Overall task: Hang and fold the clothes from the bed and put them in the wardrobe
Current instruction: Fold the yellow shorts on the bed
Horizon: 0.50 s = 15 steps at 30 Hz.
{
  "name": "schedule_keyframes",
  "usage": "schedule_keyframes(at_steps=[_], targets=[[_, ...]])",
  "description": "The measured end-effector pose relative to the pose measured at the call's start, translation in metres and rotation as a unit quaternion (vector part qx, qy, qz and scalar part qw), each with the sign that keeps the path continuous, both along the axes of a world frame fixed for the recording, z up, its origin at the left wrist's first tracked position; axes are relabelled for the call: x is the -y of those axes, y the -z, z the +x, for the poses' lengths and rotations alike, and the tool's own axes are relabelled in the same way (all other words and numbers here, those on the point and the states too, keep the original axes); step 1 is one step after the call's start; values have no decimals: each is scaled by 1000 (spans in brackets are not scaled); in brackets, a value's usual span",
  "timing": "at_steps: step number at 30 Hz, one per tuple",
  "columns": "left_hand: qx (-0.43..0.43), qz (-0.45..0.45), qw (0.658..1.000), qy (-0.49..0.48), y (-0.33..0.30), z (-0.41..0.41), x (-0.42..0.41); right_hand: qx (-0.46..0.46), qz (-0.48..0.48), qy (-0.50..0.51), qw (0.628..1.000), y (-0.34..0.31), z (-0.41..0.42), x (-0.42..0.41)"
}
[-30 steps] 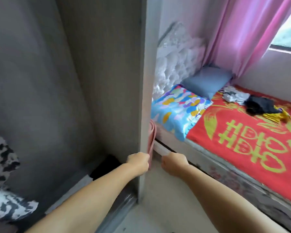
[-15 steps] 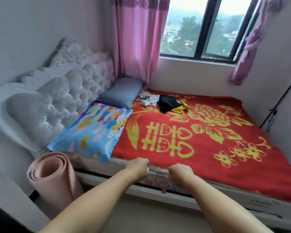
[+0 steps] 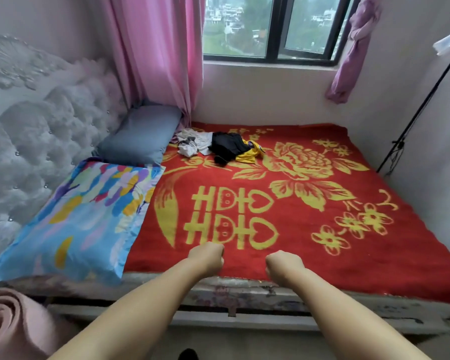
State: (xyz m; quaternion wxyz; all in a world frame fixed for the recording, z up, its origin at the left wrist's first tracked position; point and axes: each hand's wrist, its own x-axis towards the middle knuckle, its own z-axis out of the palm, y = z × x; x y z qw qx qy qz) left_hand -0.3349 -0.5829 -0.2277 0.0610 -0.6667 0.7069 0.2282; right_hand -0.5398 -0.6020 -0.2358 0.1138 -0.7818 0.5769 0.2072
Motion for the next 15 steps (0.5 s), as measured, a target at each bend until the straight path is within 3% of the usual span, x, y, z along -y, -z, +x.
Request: schedule_keyframes(at_steps=[8, 15], targets=[[24, -3, 998, 66, 9, 11, 179, 16, 6, 59, 998, 14, 3, 140], [23, 49, 995, 90, 52, -16, 277, 14, 31, 103, 994, 51, -21, 233]])
